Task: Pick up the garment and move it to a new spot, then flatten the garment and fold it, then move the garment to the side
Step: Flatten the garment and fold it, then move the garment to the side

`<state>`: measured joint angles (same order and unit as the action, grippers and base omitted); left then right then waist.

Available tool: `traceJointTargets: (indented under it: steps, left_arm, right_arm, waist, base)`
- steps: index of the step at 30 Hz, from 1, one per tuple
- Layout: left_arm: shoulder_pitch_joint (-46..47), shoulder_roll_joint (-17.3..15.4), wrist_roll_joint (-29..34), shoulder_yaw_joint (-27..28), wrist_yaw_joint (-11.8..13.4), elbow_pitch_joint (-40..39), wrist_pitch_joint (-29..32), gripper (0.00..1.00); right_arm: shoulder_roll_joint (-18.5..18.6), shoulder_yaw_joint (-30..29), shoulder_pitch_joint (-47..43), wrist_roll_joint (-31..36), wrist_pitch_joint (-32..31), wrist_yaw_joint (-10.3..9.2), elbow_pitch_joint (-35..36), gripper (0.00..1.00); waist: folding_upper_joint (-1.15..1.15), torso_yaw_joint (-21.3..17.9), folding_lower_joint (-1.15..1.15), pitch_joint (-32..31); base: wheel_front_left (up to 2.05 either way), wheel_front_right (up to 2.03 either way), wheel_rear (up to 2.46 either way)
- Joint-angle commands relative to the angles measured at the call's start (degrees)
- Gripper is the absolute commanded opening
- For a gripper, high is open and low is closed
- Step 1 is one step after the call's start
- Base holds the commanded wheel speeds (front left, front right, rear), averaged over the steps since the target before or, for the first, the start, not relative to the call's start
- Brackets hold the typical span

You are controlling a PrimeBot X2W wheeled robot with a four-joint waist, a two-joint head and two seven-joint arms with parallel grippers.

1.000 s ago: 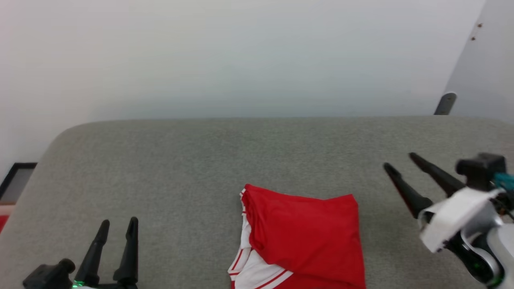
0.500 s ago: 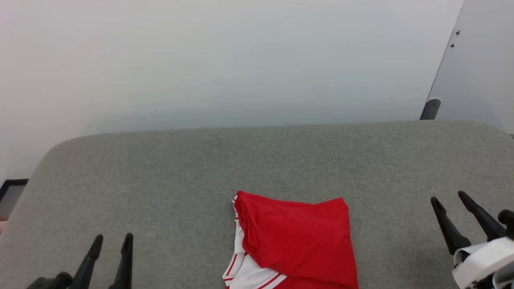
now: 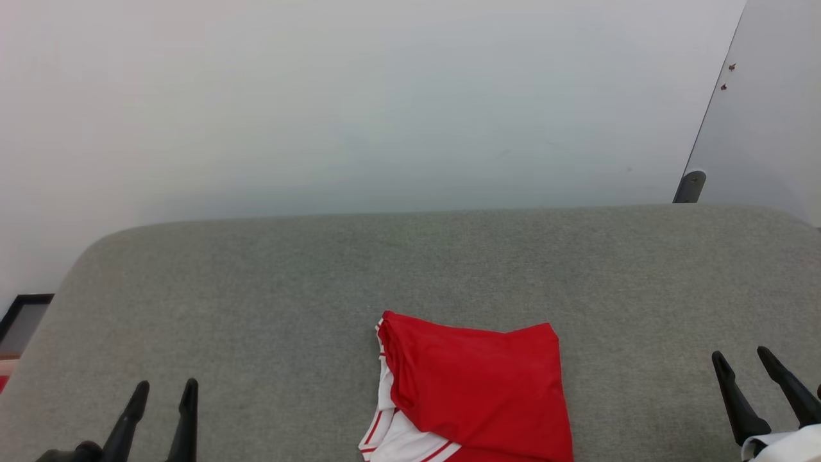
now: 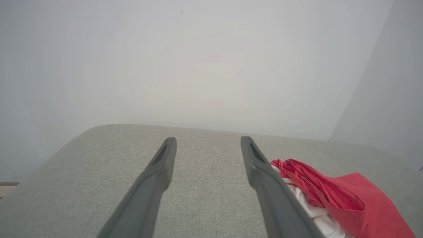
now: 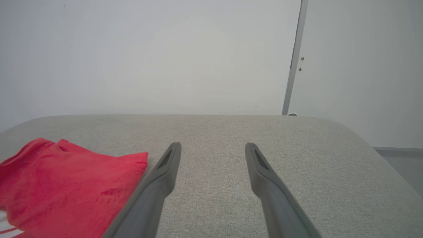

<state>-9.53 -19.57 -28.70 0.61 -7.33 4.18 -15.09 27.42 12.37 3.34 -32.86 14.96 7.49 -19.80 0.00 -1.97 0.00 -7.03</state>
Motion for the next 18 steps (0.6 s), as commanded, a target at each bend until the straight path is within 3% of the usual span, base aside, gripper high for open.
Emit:
traceJointTargets:
  steps: [1, 11, 18]
  left_arm:
    - [-0.44, -0.08, 0.36, 0.07, -0.2, -0.19, 0.01, 1.0]
    - [-0.04, 0.31, 0.76, -0.09, -0.2, -0.35, 0.01, 1.0]
    - [0.91, -0.35, -0.06, -0.3, -0.2, -0.16, 0.01, 1.0]
  right_arm:
    - [-0.24, -0.55, -0.8, 0.96, 0.22, 0.0, 0.22, 1.0]
    - [-1.1, -0.36, -1.65, 2.03, 0.22, 0.0, 0.36, 1.0]
    - [-1.05, 4.61, 0.22, 0.06, -3.18, 0.0, 0.91, 1.0]
  waist:
    - [0.0, 0.03, 0.0, 0.02]
    - [0.0, 0.43, 0.0, 0.02]
    - [0.0, 3.2, 0.0, 0.74]
  base:
    - [0.0, 0.0, 0.0]
    - [0.0, 0.0, 0.0]
    - [0.0, 0.0, 0.0]
